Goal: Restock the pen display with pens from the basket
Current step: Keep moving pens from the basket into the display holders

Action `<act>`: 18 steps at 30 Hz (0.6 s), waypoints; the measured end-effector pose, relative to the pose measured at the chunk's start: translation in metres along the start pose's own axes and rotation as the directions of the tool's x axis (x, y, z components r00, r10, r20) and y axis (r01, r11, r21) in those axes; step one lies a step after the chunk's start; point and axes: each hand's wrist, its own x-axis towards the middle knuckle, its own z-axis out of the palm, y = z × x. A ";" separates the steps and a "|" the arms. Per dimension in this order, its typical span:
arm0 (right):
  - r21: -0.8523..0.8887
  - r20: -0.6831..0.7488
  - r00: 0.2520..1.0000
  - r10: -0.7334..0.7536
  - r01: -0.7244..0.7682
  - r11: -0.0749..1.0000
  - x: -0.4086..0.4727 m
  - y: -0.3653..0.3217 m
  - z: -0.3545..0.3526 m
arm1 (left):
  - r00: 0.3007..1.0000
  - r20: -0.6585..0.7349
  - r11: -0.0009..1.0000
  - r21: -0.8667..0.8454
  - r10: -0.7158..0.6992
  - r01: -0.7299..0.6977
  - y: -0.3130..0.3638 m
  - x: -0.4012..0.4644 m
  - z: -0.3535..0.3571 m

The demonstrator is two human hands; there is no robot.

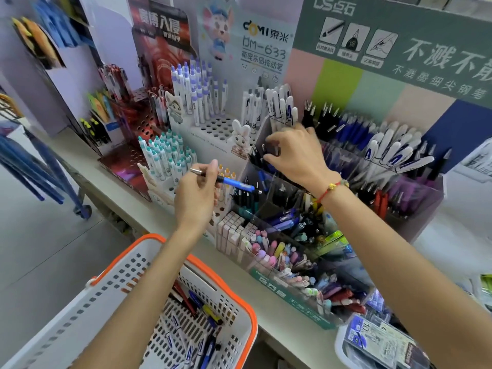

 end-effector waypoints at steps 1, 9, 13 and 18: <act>0.033 -0.037 0.999 0.010 -0.009 0.999 -0.003 0.001 -0.003 | 0.994 -0.068 0.995 0.046 0.087 -0.084 0.004 0.002 -0.001; 0.181 -0.239 0.965 0.110 -0.067 0.981 -0.058 0.015 -0.005 | 0.855 -0.041 0.748 0.507 0.517 -0.428 0.050 0.045 0.033; 0.188 -0.194 0.971 0.137 -0.100 0.977 -0.072 0.024 -0.003 | 0.856 0.339 0.448 0.742 0.391 -0.499 0.053 0.068 0.066; 0.188 -0.206 0.967 0.148 -0.110 0.976 -0.077 0.027 -0.008 | 0.833 0.462 0.320 0.775 0.303 -0.546 0.039 0.072 0.079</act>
